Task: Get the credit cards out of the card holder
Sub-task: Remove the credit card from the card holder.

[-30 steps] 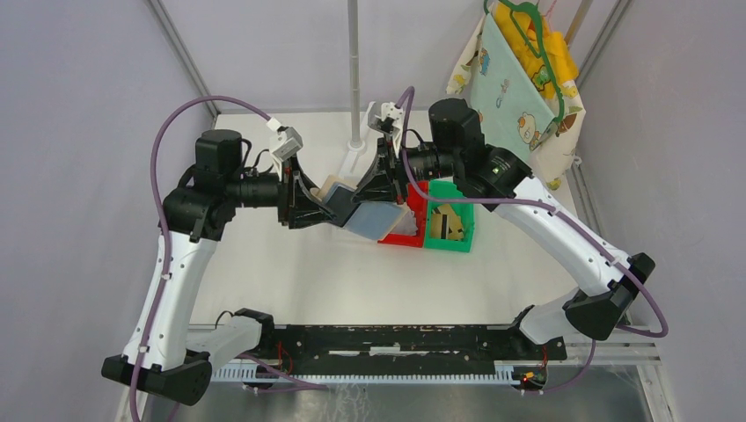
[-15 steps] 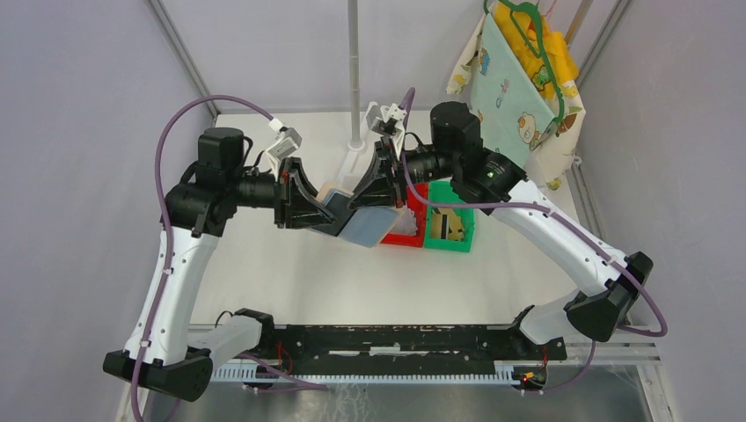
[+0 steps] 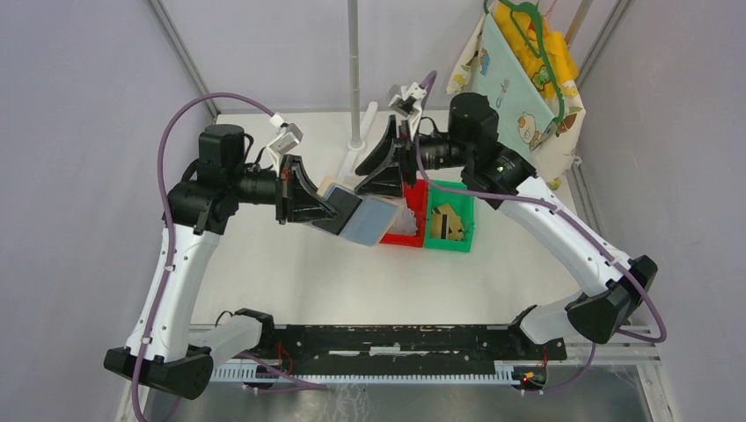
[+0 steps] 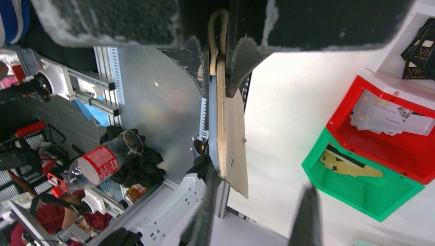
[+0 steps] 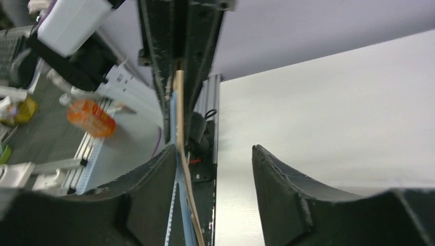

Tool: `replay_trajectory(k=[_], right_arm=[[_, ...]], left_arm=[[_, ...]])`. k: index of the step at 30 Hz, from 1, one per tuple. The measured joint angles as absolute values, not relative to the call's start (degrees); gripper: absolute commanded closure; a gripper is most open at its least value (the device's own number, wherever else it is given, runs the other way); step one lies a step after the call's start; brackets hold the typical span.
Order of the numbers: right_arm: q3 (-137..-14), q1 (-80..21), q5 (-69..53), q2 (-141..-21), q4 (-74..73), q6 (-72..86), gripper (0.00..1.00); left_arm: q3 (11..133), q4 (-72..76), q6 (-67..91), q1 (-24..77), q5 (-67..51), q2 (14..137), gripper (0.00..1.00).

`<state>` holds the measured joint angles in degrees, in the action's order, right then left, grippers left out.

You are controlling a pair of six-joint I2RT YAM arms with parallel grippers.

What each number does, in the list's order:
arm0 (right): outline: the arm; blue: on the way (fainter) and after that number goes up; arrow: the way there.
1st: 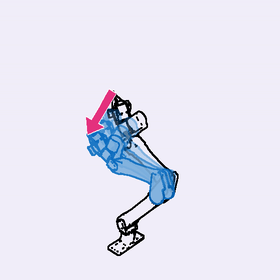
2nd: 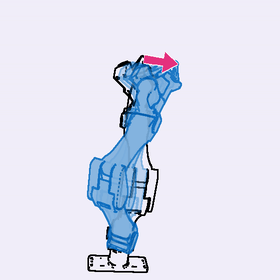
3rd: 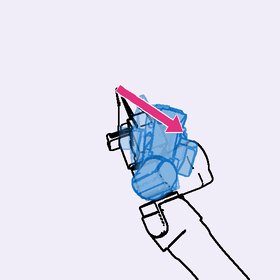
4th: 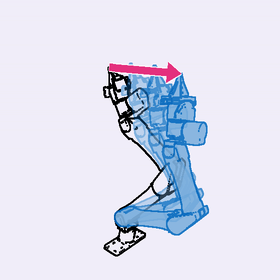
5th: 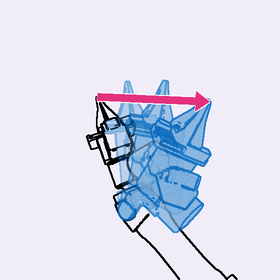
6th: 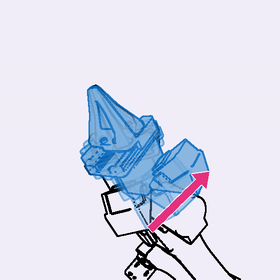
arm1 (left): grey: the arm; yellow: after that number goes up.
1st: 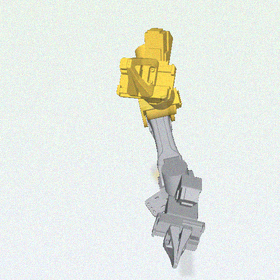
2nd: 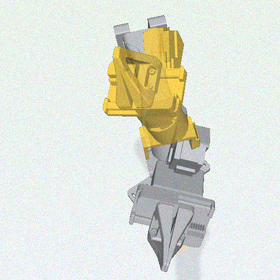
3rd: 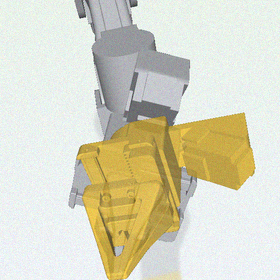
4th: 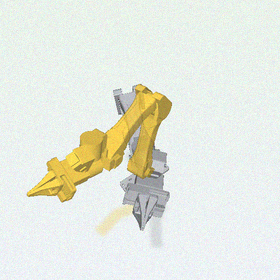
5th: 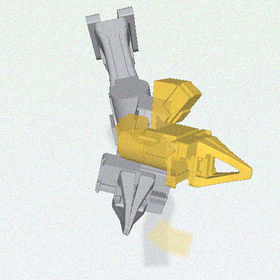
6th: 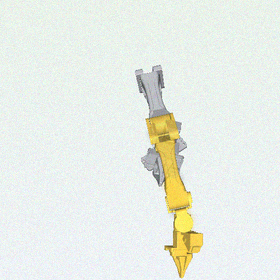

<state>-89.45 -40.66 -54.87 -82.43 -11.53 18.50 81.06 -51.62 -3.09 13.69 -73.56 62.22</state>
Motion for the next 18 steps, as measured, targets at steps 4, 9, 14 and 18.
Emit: replay_trajectory(k=[4,9,14,18], right_arm=[[-86.0,-35.0,-50.7,-79.5,-8.2,22.2,0.29],[-80.0,-31.4,-43.4,-71.8,-2.8,26.6,0.30],[-69.2,-31.6,-42.8,-63.6,12.6,36.9,0.33],[-57.6,-33.1,-43.7,-63.6,32.3,50.4,0.36]], left_arm=[[80.1,-47.4,1.5,13.5,-70.9,61.8,0.98],[78.1,-42.5,7.4,12.1,-65.4,61.3,0.98],[77.6,-37.9,13.2,9.9,-61.6,61.3,0.98],[76.9,-35.1,17.0,9.6,-61.1,61.3,0.98]])
